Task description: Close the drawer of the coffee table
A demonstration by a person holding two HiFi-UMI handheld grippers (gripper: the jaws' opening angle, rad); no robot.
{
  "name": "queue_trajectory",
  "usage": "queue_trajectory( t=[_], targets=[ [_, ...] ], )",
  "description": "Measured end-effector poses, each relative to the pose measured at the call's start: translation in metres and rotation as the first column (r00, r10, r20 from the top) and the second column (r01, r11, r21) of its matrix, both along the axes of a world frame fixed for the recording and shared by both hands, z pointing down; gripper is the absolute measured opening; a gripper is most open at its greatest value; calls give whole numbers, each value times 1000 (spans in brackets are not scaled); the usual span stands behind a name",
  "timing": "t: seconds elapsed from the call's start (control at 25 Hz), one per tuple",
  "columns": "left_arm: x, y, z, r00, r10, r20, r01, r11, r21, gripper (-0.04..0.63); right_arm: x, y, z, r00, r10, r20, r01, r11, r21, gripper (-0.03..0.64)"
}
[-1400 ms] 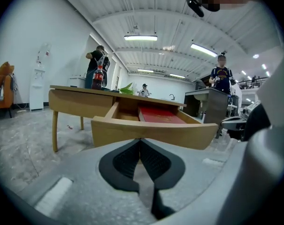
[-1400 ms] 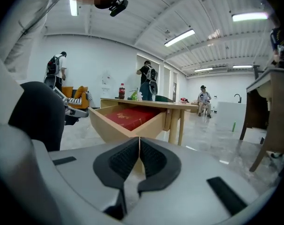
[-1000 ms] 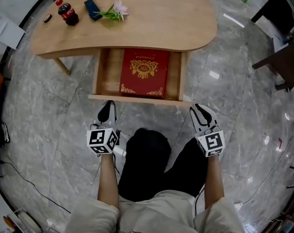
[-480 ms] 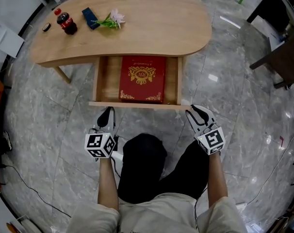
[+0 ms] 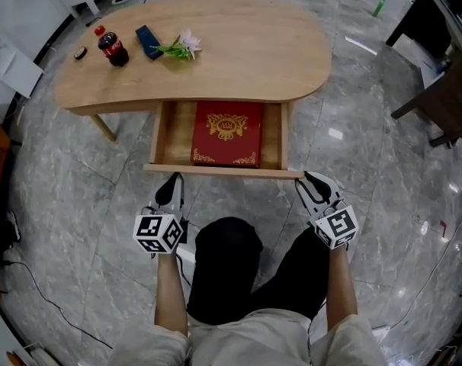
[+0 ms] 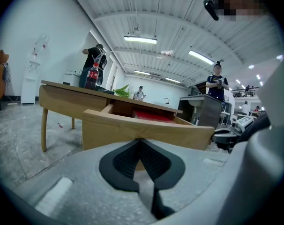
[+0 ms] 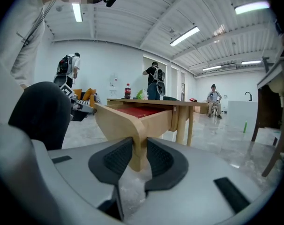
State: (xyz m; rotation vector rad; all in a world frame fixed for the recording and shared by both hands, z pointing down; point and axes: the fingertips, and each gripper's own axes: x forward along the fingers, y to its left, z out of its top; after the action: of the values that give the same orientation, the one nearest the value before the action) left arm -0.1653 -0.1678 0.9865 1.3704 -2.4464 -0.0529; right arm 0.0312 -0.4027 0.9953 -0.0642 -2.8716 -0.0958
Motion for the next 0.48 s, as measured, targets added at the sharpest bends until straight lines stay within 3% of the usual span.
queue_trajectory(
  t=[0.2, 0.32, 0.48],
  targets=[
    [-7, -9, -12, 1000, 7, 4, -7, 1000, 30, 9, -7, -11, -12, 998, 46, 41, -44, 998, -32, 107],
    [-17, -13, -13, 1000, 16, 8, -16, 1000, 2, 9, -15, -12, -14, 998, 56, 33, -56, 998, 1, 107],
    [-24, -18, -12, 999, 33, 10, -32, 999, -18, 9, -20, -15, -12, 996, 80, 43, -79, 996, -28, 107]
  ],
)
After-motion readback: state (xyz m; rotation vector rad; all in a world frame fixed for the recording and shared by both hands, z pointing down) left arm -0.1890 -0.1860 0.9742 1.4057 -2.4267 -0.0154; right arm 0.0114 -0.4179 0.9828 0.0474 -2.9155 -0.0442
